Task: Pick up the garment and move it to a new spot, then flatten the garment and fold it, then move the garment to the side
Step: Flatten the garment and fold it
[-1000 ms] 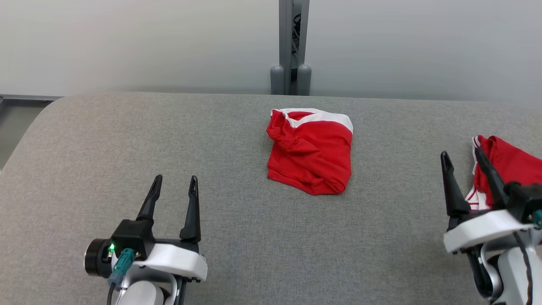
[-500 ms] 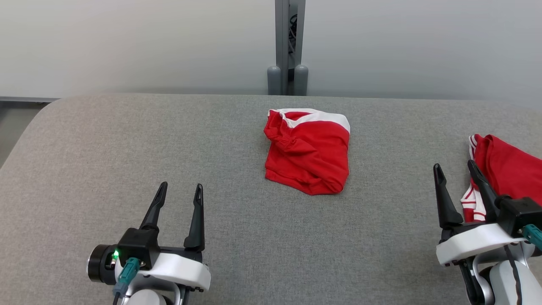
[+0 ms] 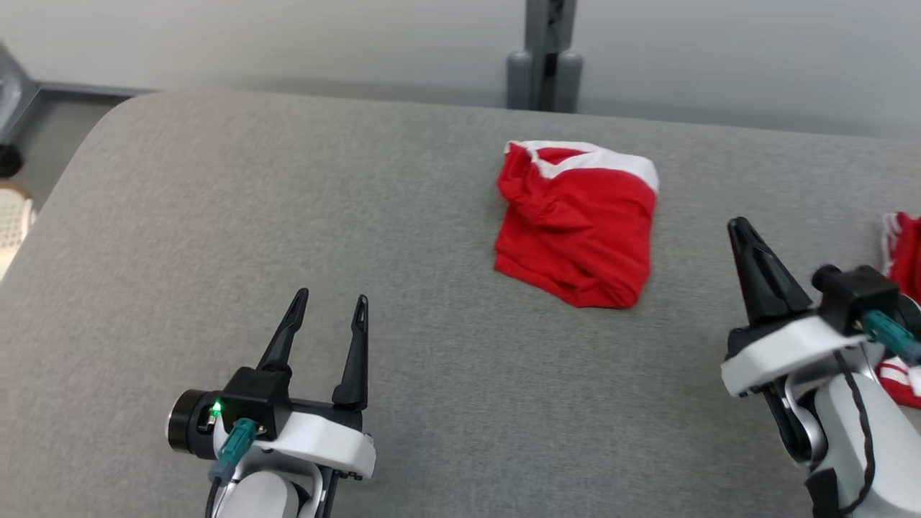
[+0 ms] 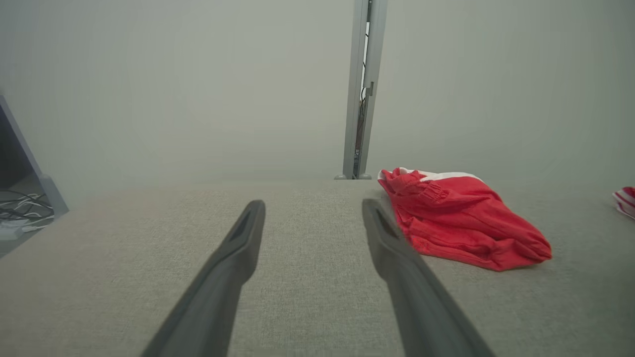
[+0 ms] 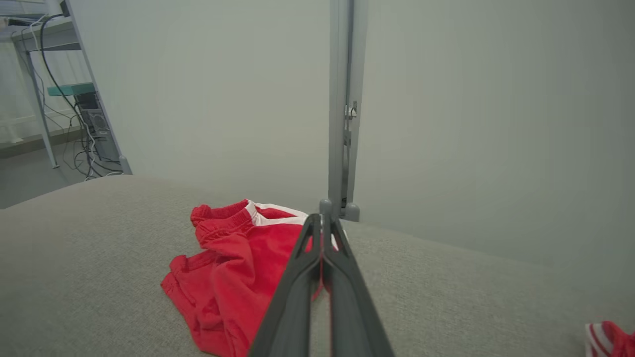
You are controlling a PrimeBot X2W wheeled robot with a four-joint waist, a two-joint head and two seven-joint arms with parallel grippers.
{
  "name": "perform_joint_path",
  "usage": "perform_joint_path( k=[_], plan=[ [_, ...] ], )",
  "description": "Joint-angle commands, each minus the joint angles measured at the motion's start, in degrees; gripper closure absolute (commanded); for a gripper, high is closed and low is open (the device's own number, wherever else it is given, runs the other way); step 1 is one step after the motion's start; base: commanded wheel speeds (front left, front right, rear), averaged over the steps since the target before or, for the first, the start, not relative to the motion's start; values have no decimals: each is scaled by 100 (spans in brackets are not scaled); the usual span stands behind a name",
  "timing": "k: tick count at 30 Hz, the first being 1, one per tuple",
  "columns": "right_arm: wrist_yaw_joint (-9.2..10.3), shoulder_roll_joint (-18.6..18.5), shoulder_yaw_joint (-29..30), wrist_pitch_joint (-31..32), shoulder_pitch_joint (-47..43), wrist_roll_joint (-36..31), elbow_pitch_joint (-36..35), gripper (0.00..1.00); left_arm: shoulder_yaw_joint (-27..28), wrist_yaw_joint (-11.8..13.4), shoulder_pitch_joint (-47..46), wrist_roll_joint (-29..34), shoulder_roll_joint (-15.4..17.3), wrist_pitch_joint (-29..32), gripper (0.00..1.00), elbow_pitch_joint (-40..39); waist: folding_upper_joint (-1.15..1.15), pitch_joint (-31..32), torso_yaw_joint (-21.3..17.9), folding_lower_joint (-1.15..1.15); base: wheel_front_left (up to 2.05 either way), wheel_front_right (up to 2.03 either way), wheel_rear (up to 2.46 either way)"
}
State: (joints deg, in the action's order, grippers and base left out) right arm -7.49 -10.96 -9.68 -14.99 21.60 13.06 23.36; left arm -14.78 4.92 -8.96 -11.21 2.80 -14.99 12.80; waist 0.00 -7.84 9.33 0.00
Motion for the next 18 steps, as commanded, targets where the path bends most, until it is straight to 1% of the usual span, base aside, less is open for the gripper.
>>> perform_joint_path(
  k=[1,4,9,14,18],
  plan=[
    [-2,-122,-213,-25,201,156,167,100,-15,4,-127,-37,25,-21,0,-11,0,-257,281,0,0,0,0],
    [-2,-330,-718,-26,634,462,623,100,-79,21,-207,-67,19,-21,0,-32,0,-426,487,0,0,0,0],
    [-2,-553,-1387,-26,1313,999,1563,100,-186,71,-339,-133,23,-21,0,-78,0,-631,821,0,0,0,0],
    [-2,-672,-1866,-25,1835,1388,2325,100,-277,108,-377,-172,22,-21,0,-146,0,-791,1085,0,0,0,0],
    [-2,-633,-2308,-24,2087,1548,2668,100,-317,155,-394,-208,21,-21,0,-202,0,-874,1216,0,0,0,0]
  ],
)
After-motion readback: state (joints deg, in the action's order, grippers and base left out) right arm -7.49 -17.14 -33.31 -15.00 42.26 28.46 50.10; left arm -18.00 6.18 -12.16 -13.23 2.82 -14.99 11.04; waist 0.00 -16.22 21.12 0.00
